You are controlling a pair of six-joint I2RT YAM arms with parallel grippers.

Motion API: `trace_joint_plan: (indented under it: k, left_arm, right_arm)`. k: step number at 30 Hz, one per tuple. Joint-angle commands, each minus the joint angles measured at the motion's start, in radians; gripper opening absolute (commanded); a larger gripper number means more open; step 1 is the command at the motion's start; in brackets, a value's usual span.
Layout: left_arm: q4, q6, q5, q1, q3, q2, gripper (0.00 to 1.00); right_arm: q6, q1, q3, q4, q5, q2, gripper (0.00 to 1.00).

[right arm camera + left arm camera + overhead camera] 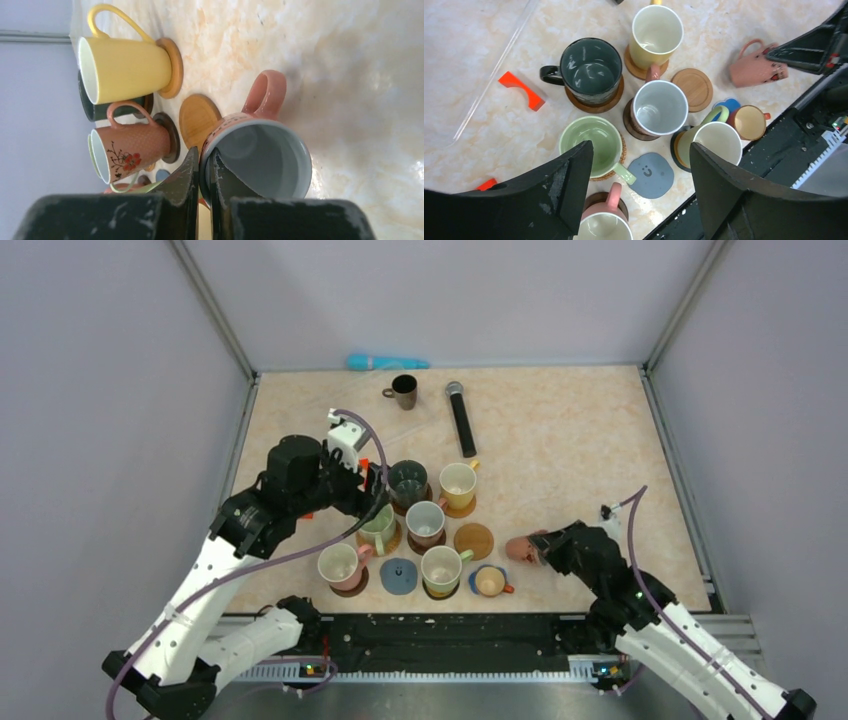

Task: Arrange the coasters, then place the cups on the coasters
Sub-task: Pick up the cup at the center of the board.

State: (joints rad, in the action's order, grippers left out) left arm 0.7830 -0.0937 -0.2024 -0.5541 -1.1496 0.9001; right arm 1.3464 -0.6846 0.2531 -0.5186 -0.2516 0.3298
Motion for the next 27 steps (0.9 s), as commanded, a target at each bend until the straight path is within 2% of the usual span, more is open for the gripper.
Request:
trace_joint_plan:
  k: [1,6,9,14,15,16,27]
  left_arm:
    - [-0.033,0.006,0.124,-0.002,-0.008,-0.045,0.75]
    - [-0.108,-0.003,0.305,-0.002,0.122,-0.101,0.79]
    - [-0.144,-0.008,0.369,-0.002,0.179,-0.130,0.84]
    - [-0.187,-0.009,0.468,-0.001,0.246,-0.186,0.91]
    - [-0.195,-0.012,0.493,-0.001,0.257,-0.201,0.98]
    - [-0.203,-0.016,0.513,-0.003,0.270,-0.217,0.99]
    - [-0.233,-0.023,0.622,-0.002,0.322,-0.357,0.99]
  right_arm:
    - [-0.203,0.000,0.131,-0.009,-0.122,0.035,0.00]
    - [-0.554,0.000,0.315,0.005,-0.103,0.171,0.00]
    - [-0.682,0.000,0.427,-0.047,-0.090,0.290,0.00]
    - [-0.697,0.001,0.547,-0.096,-0.047,0.477,0.00]
    - [-0.696,-0.001,0.558,-0.088,-0.025,0.501,0.00]
    - [-0.697,-0.003,0.566,-0.076,-0.008,0.526,0.00]
    - [-0.651,-0.159,0.658,-0.021,-0.114,0.755,0.00]
